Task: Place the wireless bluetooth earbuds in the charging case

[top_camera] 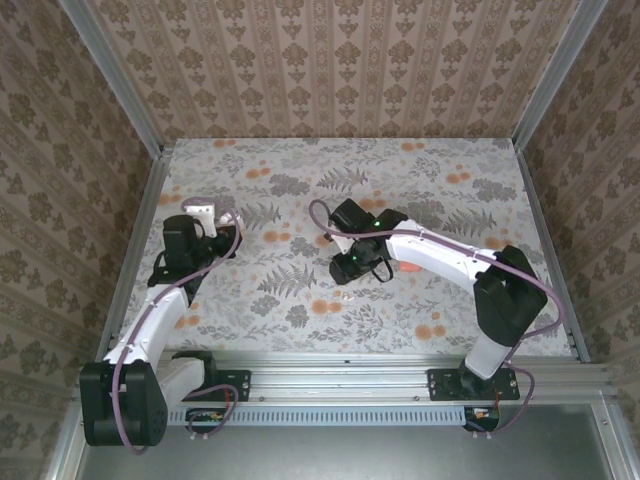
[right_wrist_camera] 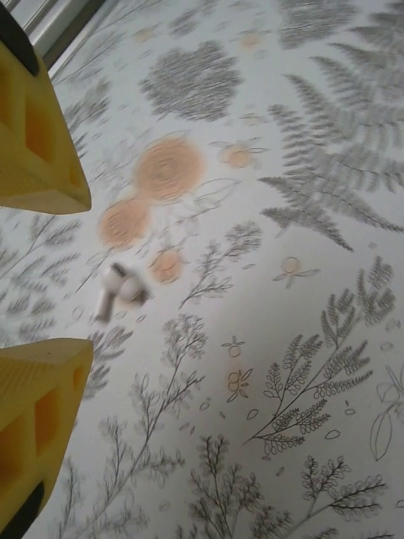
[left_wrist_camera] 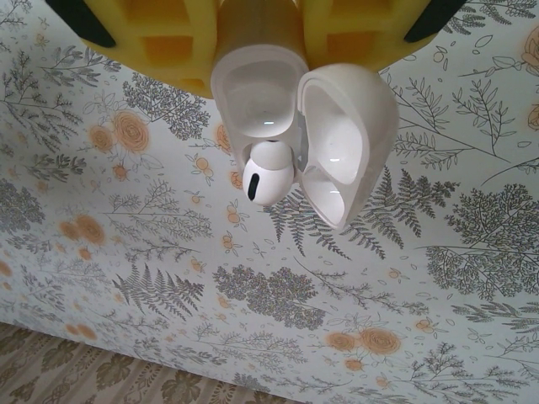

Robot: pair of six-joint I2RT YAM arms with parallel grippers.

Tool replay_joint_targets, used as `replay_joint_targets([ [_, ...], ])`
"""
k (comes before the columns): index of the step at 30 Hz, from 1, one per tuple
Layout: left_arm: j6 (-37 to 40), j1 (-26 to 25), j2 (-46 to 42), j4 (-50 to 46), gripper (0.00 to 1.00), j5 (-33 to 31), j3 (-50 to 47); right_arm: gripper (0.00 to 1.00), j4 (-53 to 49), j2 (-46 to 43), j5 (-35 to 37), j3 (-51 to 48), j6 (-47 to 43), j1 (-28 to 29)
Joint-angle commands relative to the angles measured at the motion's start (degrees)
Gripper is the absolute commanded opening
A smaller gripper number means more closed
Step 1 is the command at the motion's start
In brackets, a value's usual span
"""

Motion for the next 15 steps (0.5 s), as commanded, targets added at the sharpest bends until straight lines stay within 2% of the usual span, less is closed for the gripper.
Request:
replay_joint_targets([
  [1,-1.4,-0.6,-0.4,2.1,0.03,1.1,-0.9,0.46,-5.3,-3.3,1.4,0.4,-22.0,-0.4],
  [6,-1.5,-1.0,-0.4,2.6,0.03,1.4,-1.4,0.55,-4.1,-6.5,-4.4,-2.8,-51.0,-1.5],
  [8,-1.4,-1.4,-0.1,2.6,0.03,1.5,-1.4,0.55,-3.1,-6.9,-5.8,-4.2,-60.4,-1.6],
  [15,-0.9,-2.1,0.6,2.6,0.03,2.2,-1.5,0.57,-4.9,1.3,-7.0,0.0,-72.5,-1.6],
])
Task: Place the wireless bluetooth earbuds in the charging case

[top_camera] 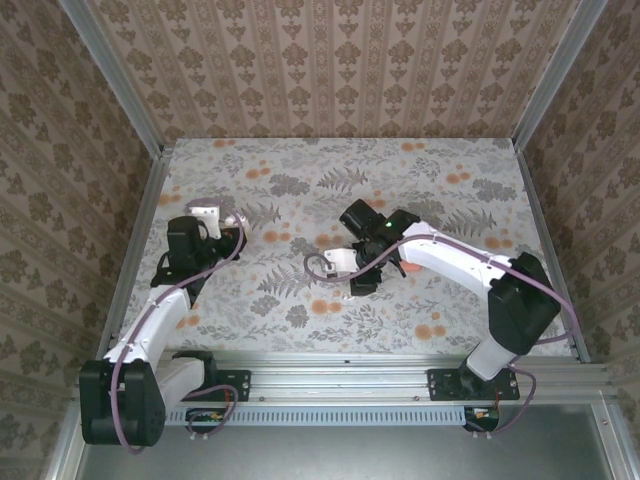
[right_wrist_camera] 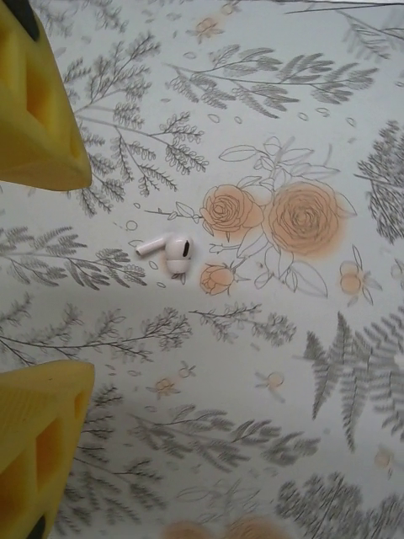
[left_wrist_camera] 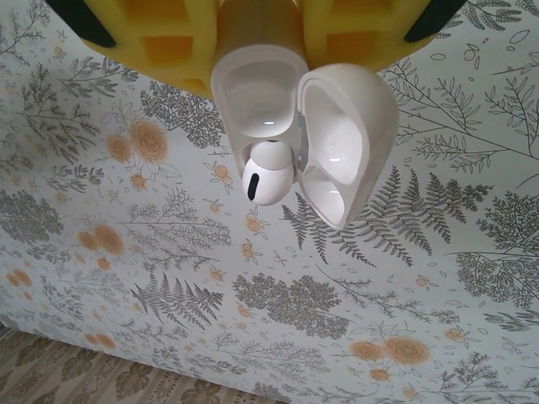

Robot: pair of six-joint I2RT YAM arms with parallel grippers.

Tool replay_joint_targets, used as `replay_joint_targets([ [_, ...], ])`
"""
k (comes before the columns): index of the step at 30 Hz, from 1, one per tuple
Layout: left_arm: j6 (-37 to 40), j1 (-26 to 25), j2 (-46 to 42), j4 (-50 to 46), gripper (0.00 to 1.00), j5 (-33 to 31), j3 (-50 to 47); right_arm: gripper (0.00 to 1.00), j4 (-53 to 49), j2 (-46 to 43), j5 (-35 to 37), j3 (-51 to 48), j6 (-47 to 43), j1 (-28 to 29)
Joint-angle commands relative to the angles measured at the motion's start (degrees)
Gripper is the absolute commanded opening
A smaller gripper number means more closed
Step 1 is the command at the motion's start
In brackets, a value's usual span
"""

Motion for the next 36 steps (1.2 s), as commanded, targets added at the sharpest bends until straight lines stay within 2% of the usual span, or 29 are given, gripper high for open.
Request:
replay_joint_targets([
  [1,-0.4,-0.4,0.3,1.3,0.03,1.3,-0.6,0.56,-2.6,5.2,-2.0,3.0,-11.4,-0.2],
  [12,0.6,-1.3,1.2,1.6,0.03,1.2,-1.1,0.52,-1.8,14.2,-0.6,5.7,-14.4,1.8],
  [24,0.7,-1.6,2.0,1.6,0.03,0.9,-1.0,0.45,-0.9,16.8,0.8,4.0,-12.9,2.5],
  [36,0.8,-1.8,2.3,1.4,0.03,0.9,-0.9,0.42,-0.6,18.7,1.6,4.3,-12.2,2.6],
])
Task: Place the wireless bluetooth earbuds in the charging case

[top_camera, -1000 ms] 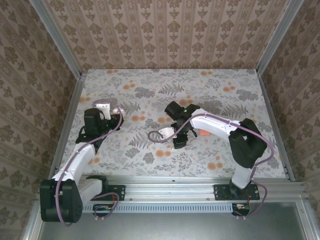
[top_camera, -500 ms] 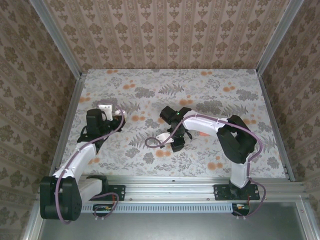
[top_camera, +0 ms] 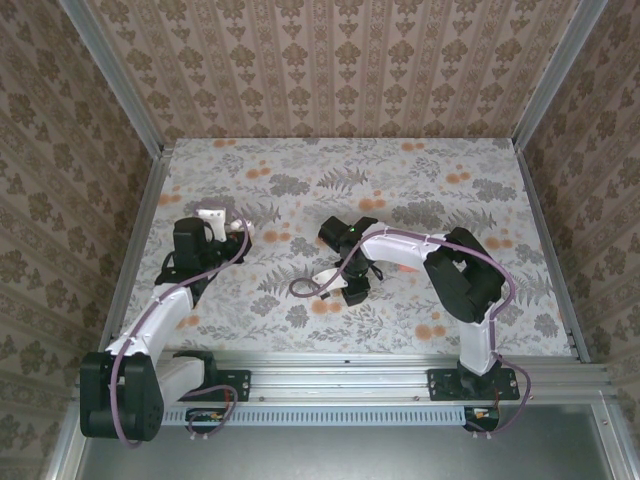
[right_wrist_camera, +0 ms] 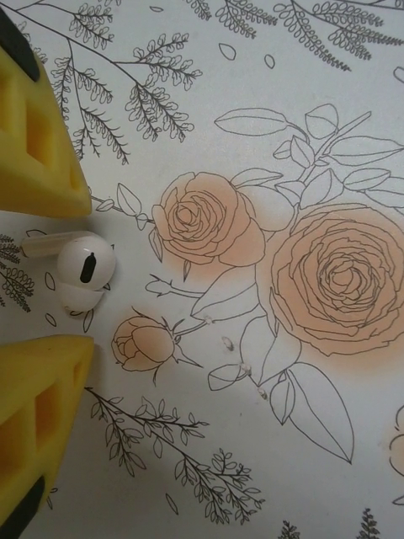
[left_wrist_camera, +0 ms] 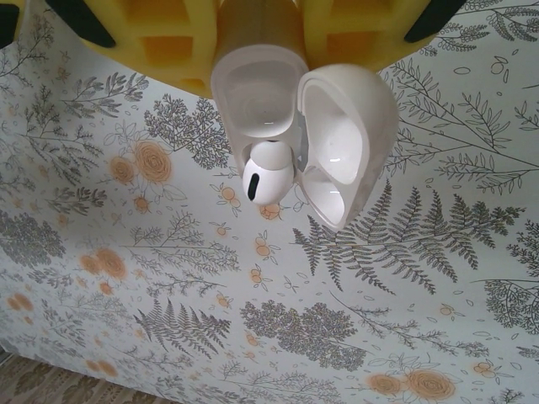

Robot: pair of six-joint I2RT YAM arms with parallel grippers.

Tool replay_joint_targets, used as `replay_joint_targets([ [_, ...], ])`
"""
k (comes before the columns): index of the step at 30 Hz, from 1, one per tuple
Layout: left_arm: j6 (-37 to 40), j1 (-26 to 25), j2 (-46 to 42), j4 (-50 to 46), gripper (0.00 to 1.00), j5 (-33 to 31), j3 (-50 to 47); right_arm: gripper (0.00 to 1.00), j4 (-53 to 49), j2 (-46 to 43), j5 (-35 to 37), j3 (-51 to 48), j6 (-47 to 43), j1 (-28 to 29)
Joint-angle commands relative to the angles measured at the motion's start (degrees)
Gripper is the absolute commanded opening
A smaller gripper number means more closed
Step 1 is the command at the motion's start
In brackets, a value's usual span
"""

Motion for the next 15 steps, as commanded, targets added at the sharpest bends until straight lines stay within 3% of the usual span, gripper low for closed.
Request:
replay_joint_targets([
  [1,0.8,-0.2,0.6,1.3,0.03,0.8,-0.1,0.42,-0.6,1.2,0.7,0.2,0.1,0.5],
  [15,1.0,-0.6,1.0,1.7,0.04,1.4,0.1,0.3,0.7,2.2,3.2,-0.1,1.4,0.7],
])
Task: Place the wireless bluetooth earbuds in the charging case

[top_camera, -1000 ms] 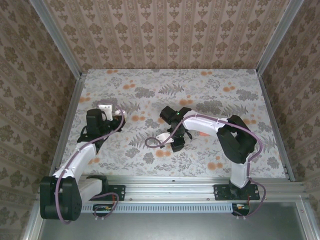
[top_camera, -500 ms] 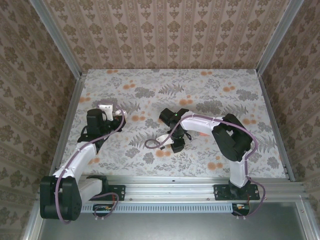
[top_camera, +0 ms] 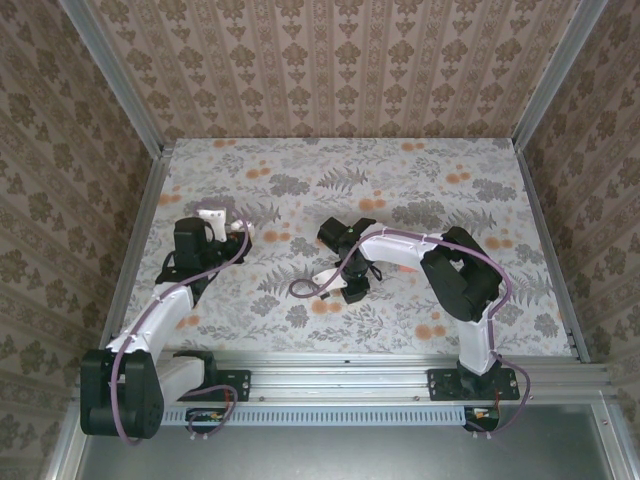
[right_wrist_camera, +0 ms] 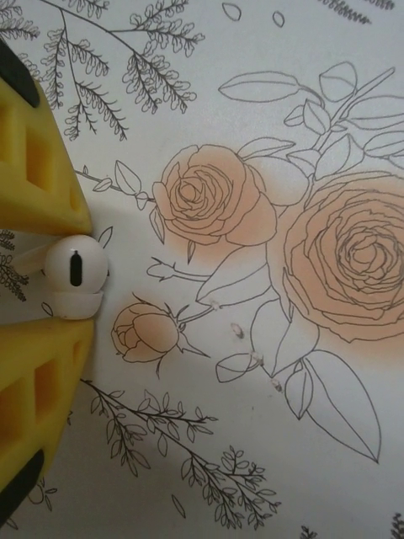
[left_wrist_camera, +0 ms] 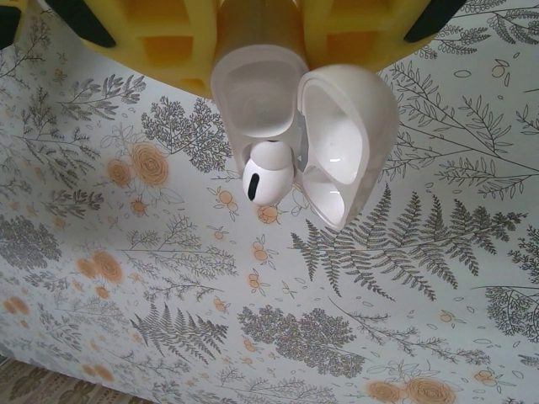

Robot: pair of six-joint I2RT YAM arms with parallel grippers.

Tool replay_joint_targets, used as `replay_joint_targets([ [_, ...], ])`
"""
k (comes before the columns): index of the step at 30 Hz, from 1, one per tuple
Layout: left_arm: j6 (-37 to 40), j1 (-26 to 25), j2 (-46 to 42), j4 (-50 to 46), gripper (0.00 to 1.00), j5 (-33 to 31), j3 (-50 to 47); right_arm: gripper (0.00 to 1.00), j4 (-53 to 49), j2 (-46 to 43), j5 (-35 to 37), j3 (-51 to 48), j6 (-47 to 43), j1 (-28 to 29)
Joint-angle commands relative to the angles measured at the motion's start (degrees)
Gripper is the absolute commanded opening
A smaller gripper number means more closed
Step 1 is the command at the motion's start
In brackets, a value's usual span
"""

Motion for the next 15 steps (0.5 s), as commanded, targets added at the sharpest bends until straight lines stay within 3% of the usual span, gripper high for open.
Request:
replay_joint_targets([
  [1,0.9,-0.6,0.5,1.6,0.04,1.3,0.1,0.29,-0.3,1.3,1.1,-0.2,0.7,0.5],
  [15,2.1,-2.0,1.6,2.3,0.04,1.3,0.3,0.24,3.1,-3.5,-3.2,-2.4,5.1,-0.1],
])
